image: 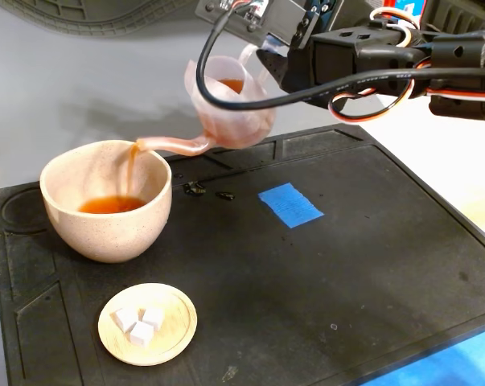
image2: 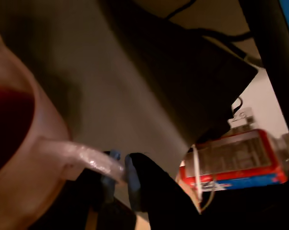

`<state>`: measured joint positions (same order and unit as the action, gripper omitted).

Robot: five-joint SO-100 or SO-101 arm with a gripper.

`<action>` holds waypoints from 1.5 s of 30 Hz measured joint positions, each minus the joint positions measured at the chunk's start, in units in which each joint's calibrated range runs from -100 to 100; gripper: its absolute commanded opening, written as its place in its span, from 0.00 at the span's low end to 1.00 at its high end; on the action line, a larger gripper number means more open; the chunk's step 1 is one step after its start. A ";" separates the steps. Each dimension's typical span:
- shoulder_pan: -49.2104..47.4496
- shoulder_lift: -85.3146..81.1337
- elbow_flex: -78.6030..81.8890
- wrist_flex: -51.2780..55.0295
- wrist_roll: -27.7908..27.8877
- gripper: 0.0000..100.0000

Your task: Pick up a kettle and pour liquid into a cup.

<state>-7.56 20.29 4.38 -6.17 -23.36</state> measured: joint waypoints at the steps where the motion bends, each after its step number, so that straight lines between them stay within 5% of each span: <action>1: 0.00 0.00 0.00 0.00 -2.15 0.01; 4: 0.00 0.00 0.00 0.00 -9.95 0.01; 10: 3.10 -0.09 2.43 0.00 -13.99 0.01; 21: 7.33 -2.14 22.01 -4.90 -13.93 0.01; 45: 8.99 -1.63 31.55 -12.43 -11.68 0.01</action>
<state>1.44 18.66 35.93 -18.60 -35.04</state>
